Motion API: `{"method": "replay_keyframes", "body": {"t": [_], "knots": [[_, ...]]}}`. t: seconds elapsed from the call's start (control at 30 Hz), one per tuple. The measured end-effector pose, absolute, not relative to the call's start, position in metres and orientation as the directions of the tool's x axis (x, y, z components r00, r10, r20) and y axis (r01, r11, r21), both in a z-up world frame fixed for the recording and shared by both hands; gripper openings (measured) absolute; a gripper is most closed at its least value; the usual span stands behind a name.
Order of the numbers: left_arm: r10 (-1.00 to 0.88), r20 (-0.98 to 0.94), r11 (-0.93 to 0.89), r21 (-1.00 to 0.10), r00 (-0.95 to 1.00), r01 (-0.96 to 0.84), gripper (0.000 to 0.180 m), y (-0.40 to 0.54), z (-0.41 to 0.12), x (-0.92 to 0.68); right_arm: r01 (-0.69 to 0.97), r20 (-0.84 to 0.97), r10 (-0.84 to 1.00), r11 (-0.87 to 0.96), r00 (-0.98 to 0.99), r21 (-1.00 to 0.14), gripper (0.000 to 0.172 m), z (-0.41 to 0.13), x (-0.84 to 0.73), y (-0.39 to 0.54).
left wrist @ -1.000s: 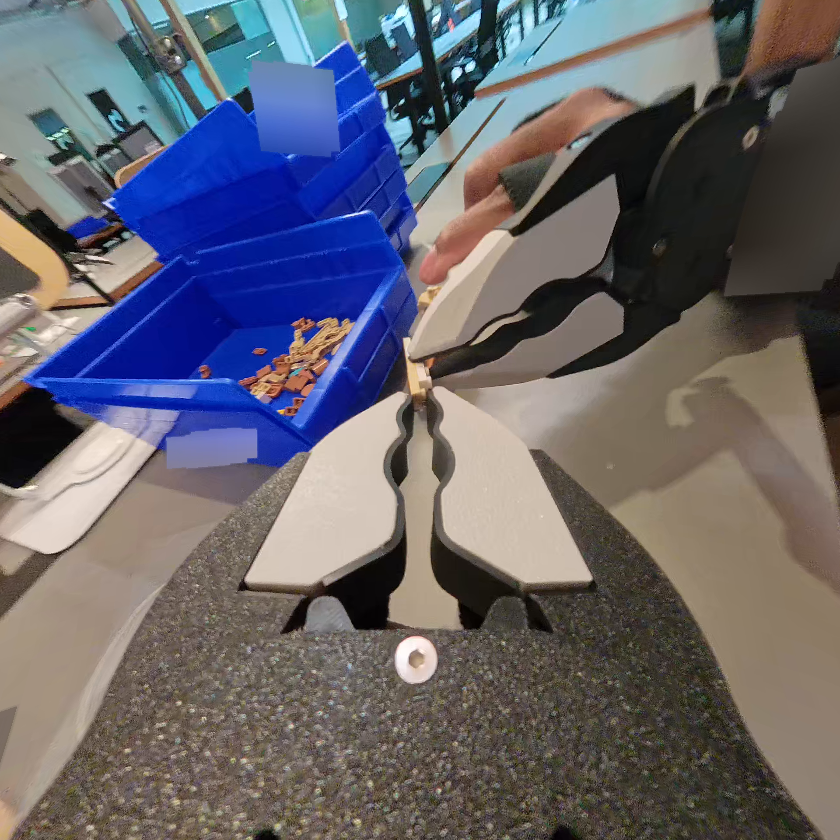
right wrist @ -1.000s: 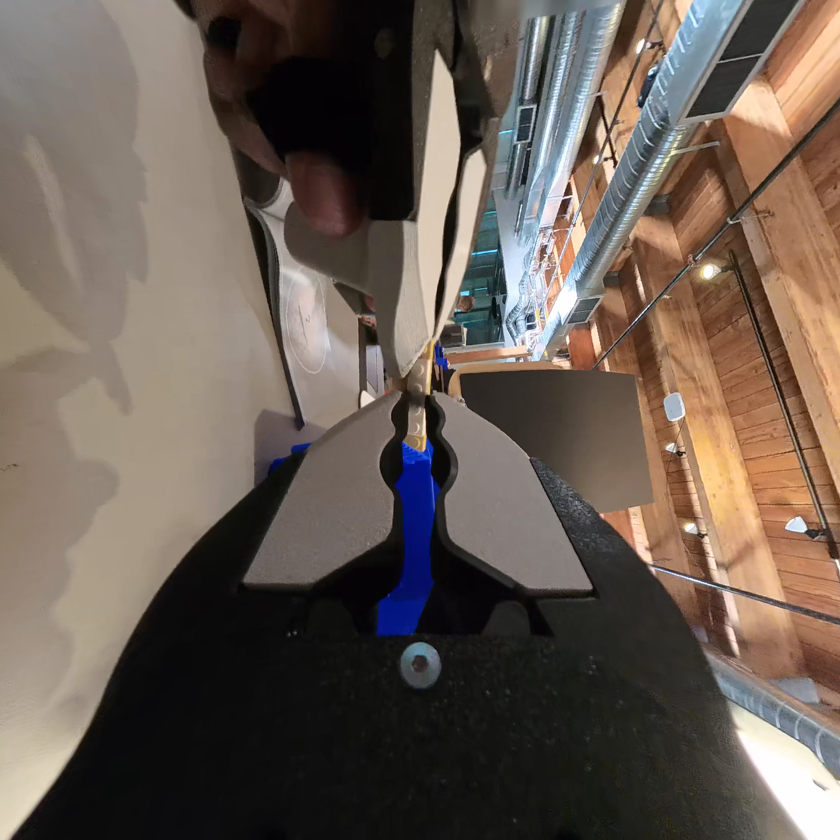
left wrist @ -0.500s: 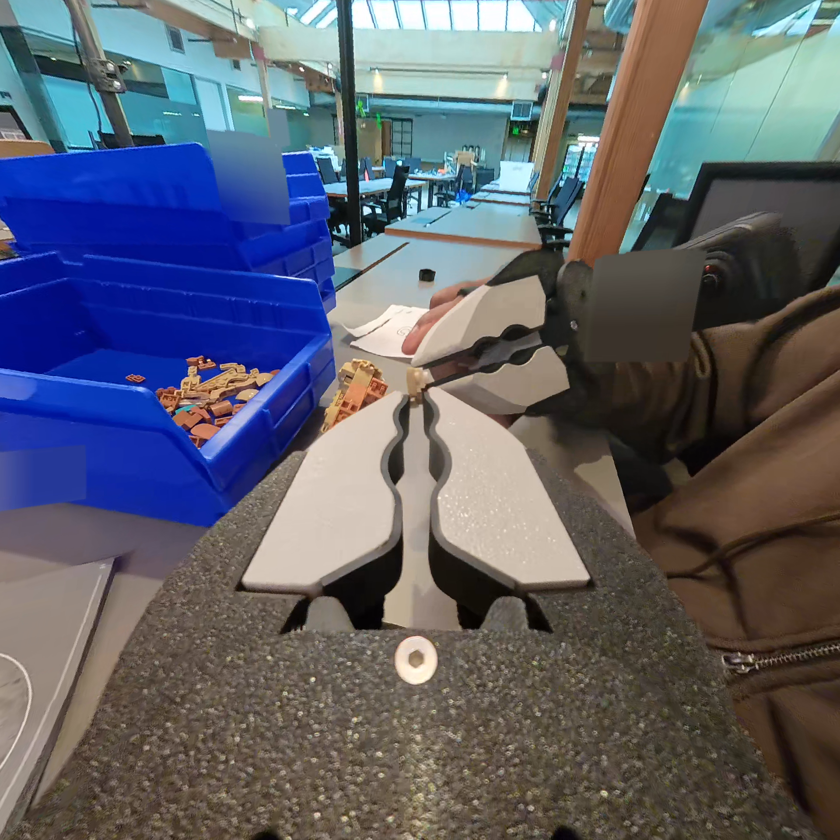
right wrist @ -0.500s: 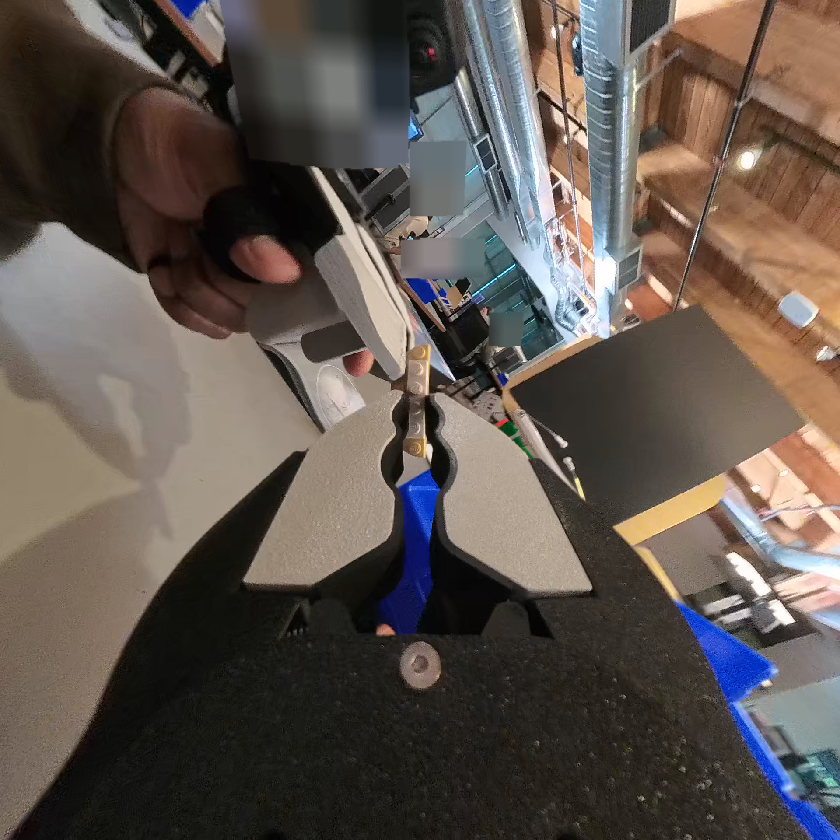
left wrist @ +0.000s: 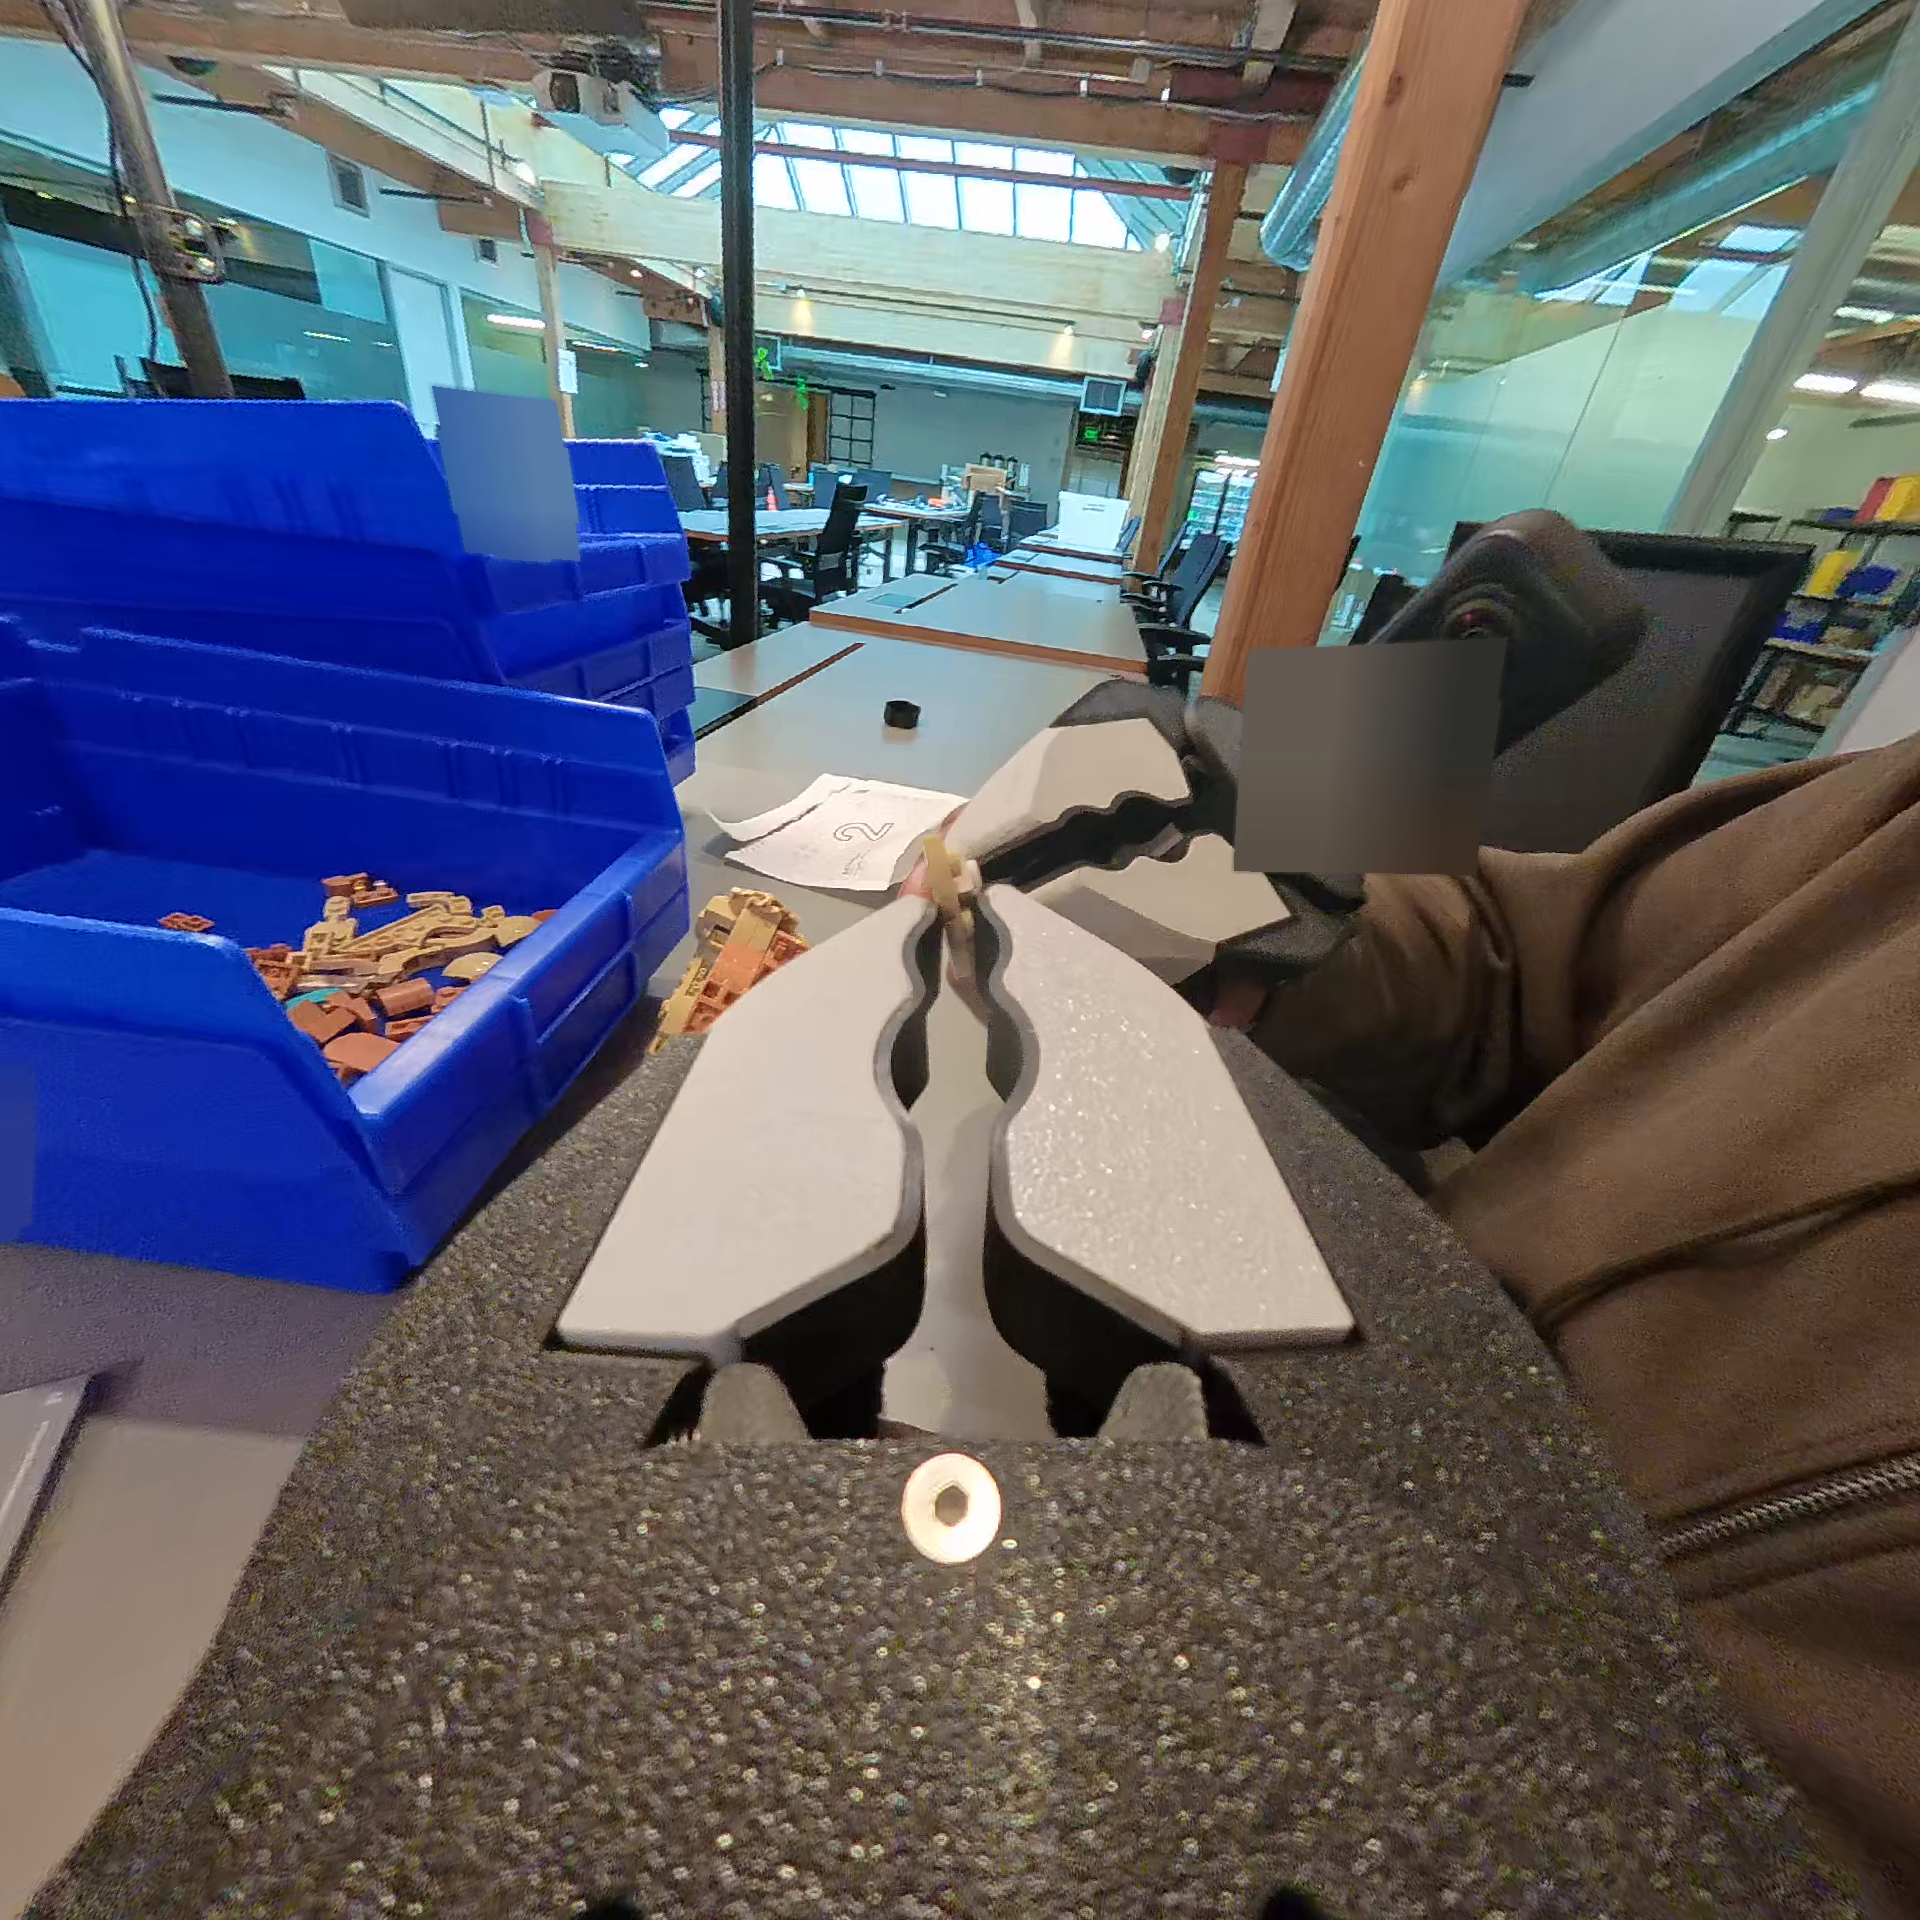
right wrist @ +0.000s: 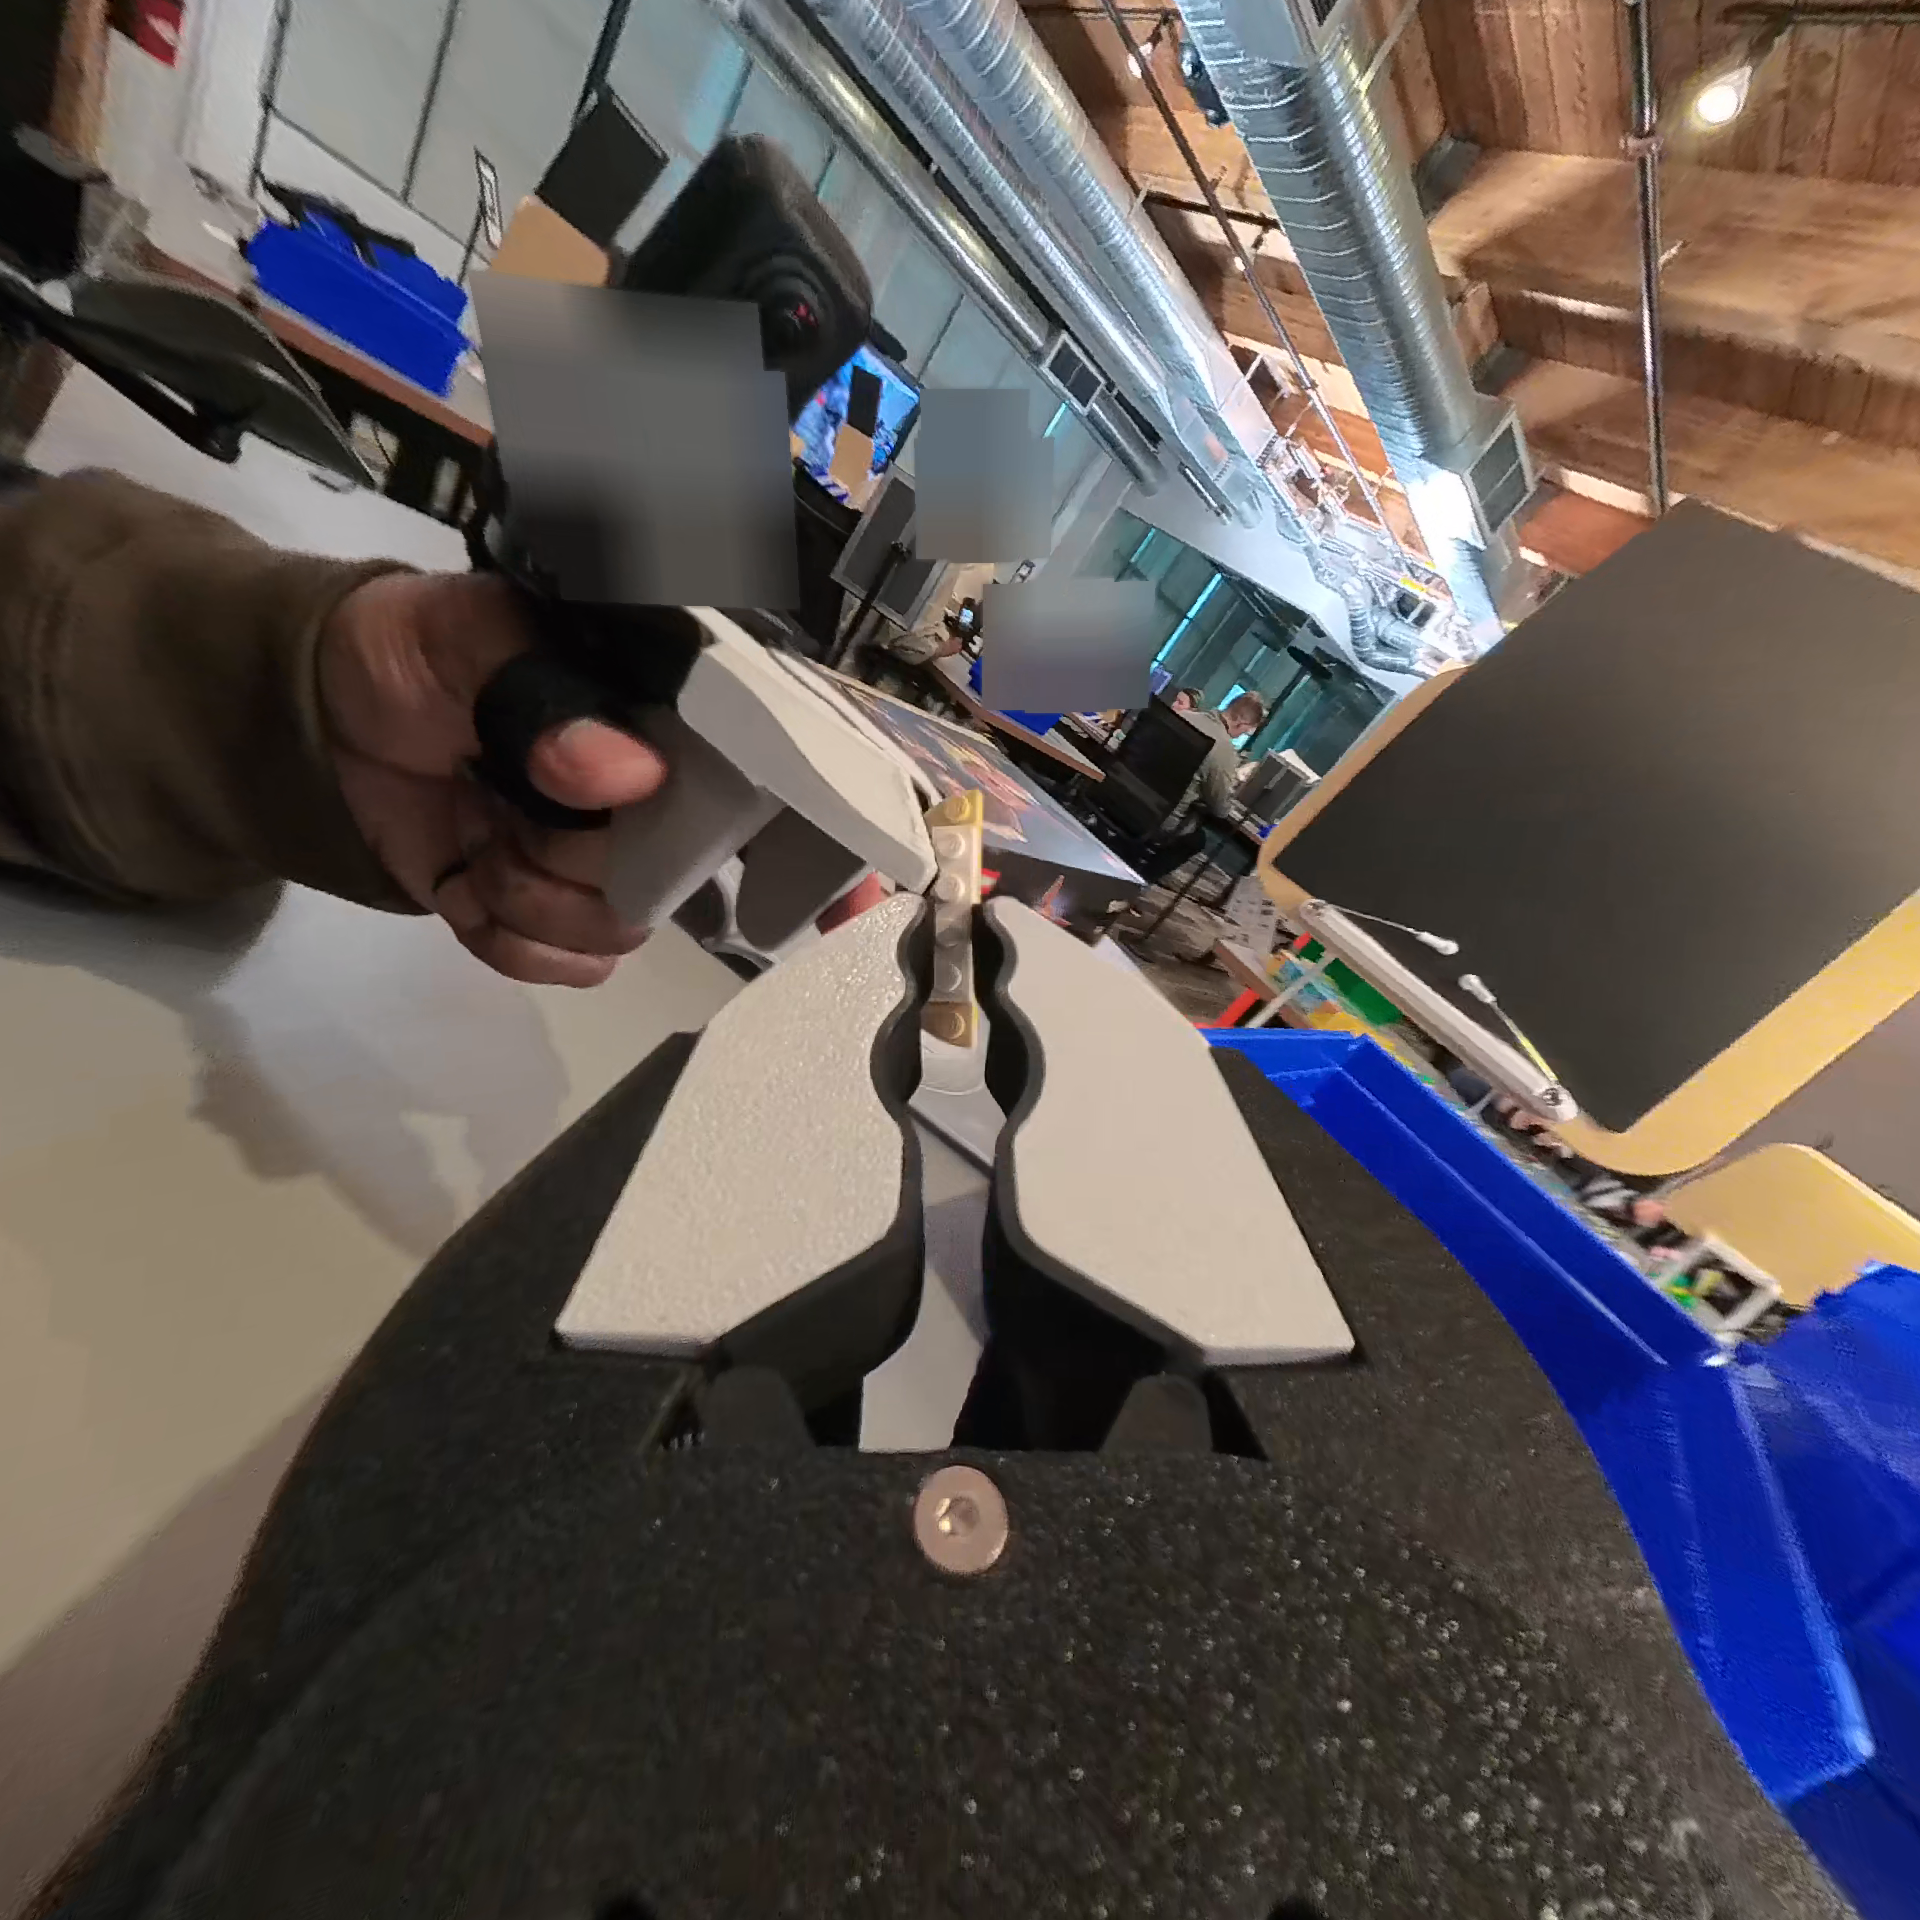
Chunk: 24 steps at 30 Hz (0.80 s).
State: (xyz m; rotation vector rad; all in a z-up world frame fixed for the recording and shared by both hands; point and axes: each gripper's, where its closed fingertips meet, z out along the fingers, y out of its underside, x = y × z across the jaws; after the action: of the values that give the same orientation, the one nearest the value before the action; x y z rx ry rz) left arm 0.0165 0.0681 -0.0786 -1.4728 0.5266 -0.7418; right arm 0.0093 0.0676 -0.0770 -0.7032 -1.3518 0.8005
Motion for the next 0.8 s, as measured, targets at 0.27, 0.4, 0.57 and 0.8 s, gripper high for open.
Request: {"method": "replay_keyframes", "body": {"t": [0.27, 0.4, 0.57, 0.8], "knots": [[-0.807, 0.358, -0.221, -0.921, 0.470, 0.322, 0.006, 0.059, -0.073, 0.021, -0.159, 0.291, 0.948, 0.270, -0.131, -0.950, 0.007, -0.071, 0.014, 0.059], [-0.811, 0.377, -0.224, -0.907, 0.447, 0.358, 0.006, 0.058, -0.069, 0.022, -0.150, 0.204, 0.970, 0.184, -0.130, -0.971, 0.000, -0.070, 0.015, 0.071], [-0.761, 0.300, -0.152, -0.944, 0.575, 0.292, 0.006, 0.067, -0.073, 0.016, -0.159, 0.263, 0.962, 0.248, -0.075, -0.956, 0.000, -0.069, 0.015, 0.071], [-0.706, 0.273, -0.103, -0.953, 0.654, 0.286, 0.006, 0.073, -0.070, 0.004, -0.102, 0.444, 0.894, 0.447, 0.052, -0.889, 0.005, -0.070, 0.015, 0.073]]}}
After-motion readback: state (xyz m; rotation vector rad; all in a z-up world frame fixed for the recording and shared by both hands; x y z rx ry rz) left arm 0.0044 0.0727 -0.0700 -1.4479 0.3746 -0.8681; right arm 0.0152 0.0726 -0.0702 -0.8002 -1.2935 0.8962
